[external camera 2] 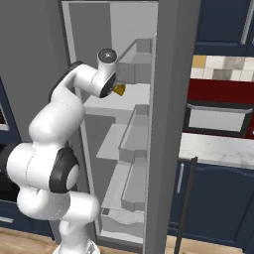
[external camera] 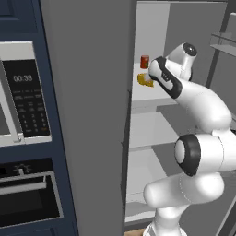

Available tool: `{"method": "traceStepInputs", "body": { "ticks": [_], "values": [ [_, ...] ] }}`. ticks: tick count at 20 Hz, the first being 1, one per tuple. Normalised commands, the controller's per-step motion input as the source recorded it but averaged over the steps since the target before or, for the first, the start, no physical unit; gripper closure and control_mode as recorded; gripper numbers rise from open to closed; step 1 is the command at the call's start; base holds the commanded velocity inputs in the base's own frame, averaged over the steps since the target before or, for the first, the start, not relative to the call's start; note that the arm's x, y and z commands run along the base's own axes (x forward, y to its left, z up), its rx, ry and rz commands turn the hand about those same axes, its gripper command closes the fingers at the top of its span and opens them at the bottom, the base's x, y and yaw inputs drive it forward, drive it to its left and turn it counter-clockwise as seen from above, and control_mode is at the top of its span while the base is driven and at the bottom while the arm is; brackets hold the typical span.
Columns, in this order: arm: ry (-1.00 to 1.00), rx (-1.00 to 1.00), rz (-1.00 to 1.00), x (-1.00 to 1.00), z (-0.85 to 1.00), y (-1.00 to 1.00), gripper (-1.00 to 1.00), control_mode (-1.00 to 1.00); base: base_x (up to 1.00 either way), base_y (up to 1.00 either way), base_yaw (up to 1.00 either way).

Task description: Pick the cheese from the fridge and the cheese grater from the cabinet and place them next to the salad bowl.

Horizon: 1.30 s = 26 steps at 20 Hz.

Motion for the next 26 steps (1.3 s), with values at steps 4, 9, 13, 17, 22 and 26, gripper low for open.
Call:
{"method": "traceStepInputs", "body": {
  "ticks": [4, 9, 13, 17, 22, 26],
  "values": [
    [0.0, -0.1, 0.1, 0.22, -0.03, -0.13, -1.0, -1.0, 0.0, 0.0, 0.0],
    [0.01, -0.09, 0.02, 0.26, -0.1, 0.0, -1.0, -1.0, 0.0, 0.0, 0.0],
    [0.04, -0.04, 0.0, 0.33, -0.1, 0.0, -1.0, -1.0, 0.0, 0.0, 0.0],
    [0.07, 0.0, 0.01, 0.32, -0.09, 0.0, -1.0, -1.0, 0.0, 0.0, 0.0],
    [0.03, 0.0, 0.02, 0.32, -0.11, 0.0, -1.0, -1.0, 0.0, 0.0, 0.0],
    [0.06, 0.0, 0.03, 0.38, -0.12, 0.0, -1.0, -1.0, 0.0, 0.0, 0.0]
  ]
}}
